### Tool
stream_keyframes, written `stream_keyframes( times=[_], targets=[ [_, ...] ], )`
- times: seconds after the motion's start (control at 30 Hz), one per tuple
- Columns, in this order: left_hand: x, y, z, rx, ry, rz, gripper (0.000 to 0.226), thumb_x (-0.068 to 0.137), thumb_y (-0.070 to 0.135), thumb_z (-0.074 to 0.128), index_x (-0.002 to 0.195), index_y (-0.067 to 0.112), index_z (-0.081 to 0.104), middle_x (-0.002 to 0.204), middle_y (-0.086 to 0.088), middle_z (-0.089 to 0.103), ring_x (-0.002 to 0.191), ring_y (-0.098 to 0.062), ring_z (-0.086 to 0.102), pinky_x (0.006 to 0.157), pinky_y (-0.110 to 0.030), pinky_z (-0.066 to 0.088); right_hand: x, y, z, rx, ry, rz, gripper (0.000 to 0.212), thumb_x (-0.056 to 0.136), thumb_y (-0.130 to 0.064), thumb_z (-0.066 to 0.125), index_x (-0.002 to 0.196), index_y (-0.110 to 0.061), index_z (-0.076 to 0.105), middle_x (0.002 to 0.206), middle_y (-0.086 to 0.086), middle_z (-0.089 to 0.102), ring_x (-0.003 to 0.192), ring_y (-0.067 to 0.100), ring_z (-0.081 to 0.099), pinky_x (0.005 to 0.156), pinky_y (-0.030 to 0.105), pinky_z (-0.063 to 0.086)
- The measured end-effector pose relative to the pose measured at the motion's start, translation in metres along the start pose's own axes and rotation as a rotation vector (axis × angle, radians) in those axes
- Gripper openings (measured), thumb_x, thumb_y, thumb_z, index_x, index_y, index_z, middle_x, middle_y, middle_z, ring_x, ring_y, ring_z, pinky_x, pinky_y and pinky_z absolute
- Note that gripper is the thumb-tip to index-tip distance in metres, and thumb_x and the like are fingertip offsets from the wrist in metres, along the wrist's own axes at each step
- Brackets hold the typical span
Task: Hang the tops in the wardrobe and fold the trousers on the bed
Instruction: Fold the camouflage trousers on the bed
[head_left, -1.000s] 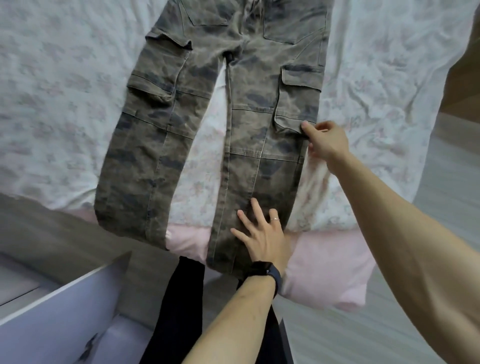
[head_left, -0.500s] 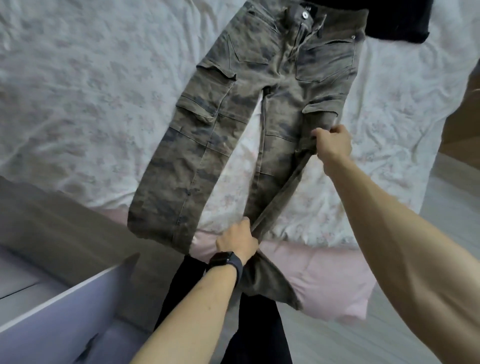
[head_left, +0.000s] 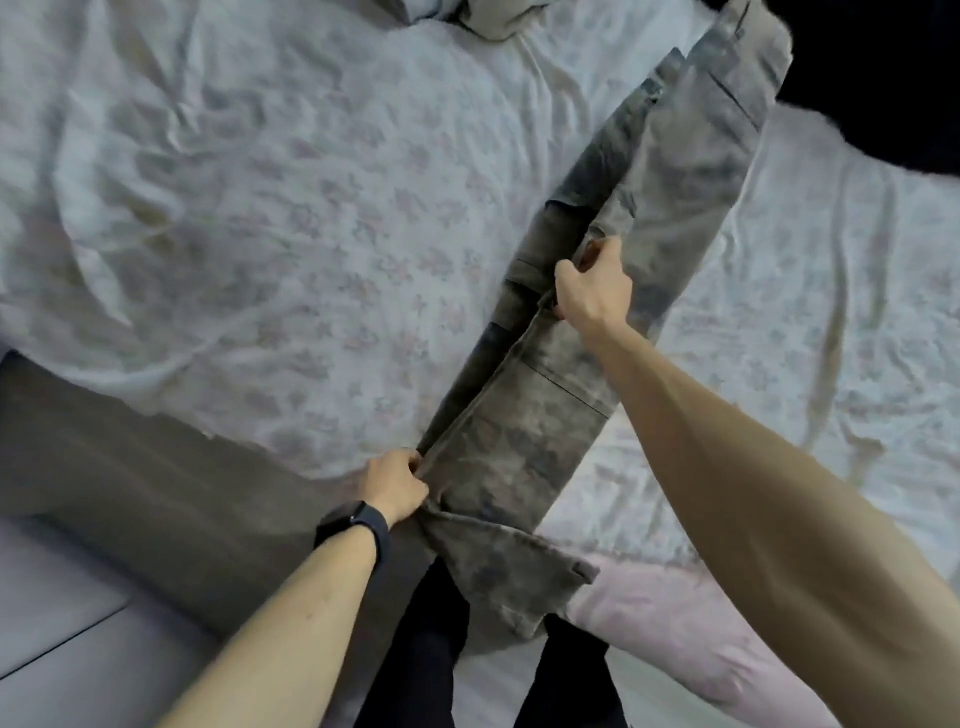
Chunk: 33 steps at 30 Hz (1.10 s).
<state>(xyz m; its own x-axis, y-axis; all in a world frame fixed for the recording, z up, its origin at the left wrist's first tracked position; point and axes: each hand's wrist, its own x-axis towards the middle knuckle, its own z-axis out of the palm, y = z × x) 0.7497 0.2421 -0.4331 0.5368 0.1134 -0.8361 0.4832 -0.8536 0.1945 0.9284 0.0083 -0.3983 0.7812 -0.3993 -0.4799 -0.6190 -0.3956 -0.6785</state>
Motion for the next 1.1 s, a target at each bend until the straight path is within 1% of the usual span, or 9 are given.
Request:
stream_keyframes(
  times=[0.13,0.27,0.37,0.47,0.63,0.77,0.9,1.0,1.1],
  targets=[
    [0.011,-0.019,0.001,0.052,-0.001,0.013,0.031,0.094,0.017,0.054,0.121,0.025,0.068,0.114,-0.011,0.069,0.102,-0.034,0.065,0.079,-0.037,0.055,0.011,0.005,0.026,-0.078,-0.099,0.007,0.040,0.094,-0.025,0.057,0.131,-0.017,0.046,0.114,-0.002,0.061,0.107,0.025,0.063,0.095,0.042,0.054],
    [0.010,-0.035,0.010,-0.105,0.011,0.024,0.031,0.102,0.025,0.047,0.129,0.024,0.061,0.117,-0.010,0.068,0.101,-0.033,0.064,0.074,-0.034,0.050,-0.013,0.031,0.046,-0.291,-0.067,-0.069,0.051,0.093,-0.023,0.056,0.143,-0.015,0.044,0.139,0.005,0.051,0.120,0.024,0.054,0.099,0.035,0.046],
    [-0.001,-0.039,0.015,-0.255,-0.066,-0.051,0.035,0.101,0.044,0.050,0.133,0.029,0.055,0.123,-0.007,0.065,0.104,-0.031,0.063,0.079,-0.033,0.050,-0.068,0.065,0.053,-0.306,-0.059,-0.125,0.047,0.095,-0.026,0.058,0.139,-0.015,0.047,0.136,0.006,0.049,0.122,0.024,0.053,0.103,0.037,0.045],
    [-0.009,-0.041,0.022,-0.254,-0.211,-0.170,0.067,0.094,0.066,0.049,0.145,0.024,0.044,0.138,-0.008,0.056,0.114,-0.033,0.061,0.092,-0.040,0.053,-0.131,0.109,0.049,-0.362,-0.187,-0.127,0.036,0.096,-0.033,0.060,0.127,-0.016,0.055,0.119,0.003,0.054,0.113,0.025,0.057,0.096,0.035,0.047],
    [-0.027,-0.032,0.048,-0.289,-0.254,-0.278,0.095,0.090,0.080,0.035,0.157,0.013,0.028,0.149,-0.012,0.050,0.132,-0.035,0.052,0.105,-0.042,0.046,-0.219,0.175,0.037,-0.791,-0.321,0.004,0.049,0.090,-0.073,0.044,0.109,-0.030,0.060,0.112,-0.005,0.063,0.114,0.025,0.055,0.094,0.040,0.043],
    [-0.039,-0.021,0.074,-0.326,-0.262,-0.258,0.090,0.091,0.075,0.042,0.153,0.009,0.035,0.148,-0.014,0.050,0.133,-0.035,0.050,0.102,-0.039,0.044,-0.259,0.216,0.033,-0.974,-0.475,-0.110,0.042,0.092,-0.060,0.049,0.119,-0.029,0.058,0.113,-0.001,0.060,0.114,0.028,0.052,0.086,0.038,0.037],
    [-0.047,-0.024,0.104,-0.238,-0.188,-0.173,0.059,0.093,0.045,0.056,0.138,0.007,0.048,0.144,-0.020,0.050,0.133,-0.039,0.046,0.105,-0.039,0.044,-0.283,0.234,0.041,-0.715,-0.533,-0.163,0.022,0.093,-0.040,0.056,0.102,-0.020,0.057,0.104,0.001,0.056,0.103,0.030,0.056,0.071,0.035,0.041],
    [-0.063,-0.056,0.115,-0.137,-0.164,-0.098,0.042,0.095,0.029,0.056,0.131,0.008,0.053,0.137,-0.021,0.055,0.125,-0.039,0.053,0.095,-0.038,0.046,-0.304,0.241,0.050,-0.598,-0.699,-0.149,0.022,0.090,-0.045,0.057,0.102,-0.026,0.059,0.102,-0.003,0.057,0.102,0.027,0.061,0.081,0.038,0.048],
    [-0.069,-0.105,0.106,-0.040,-0.059,-0.104,0.048,0.099,0.024,0.053,0.145,0.013,0.046,0.138,-0.020,0.057,0.124,-0.039,0.055,0.095,-0.038,0.046,-0.328,0.246,0.060,-0.649,-0.744,-0.121,0.033,0.091,-0.058,0.050,0.110,-0.034,0.063,0.113,-0.006,0.063,0.112,0.022,0.059,0.096,0.041,0.044]
  ],
)
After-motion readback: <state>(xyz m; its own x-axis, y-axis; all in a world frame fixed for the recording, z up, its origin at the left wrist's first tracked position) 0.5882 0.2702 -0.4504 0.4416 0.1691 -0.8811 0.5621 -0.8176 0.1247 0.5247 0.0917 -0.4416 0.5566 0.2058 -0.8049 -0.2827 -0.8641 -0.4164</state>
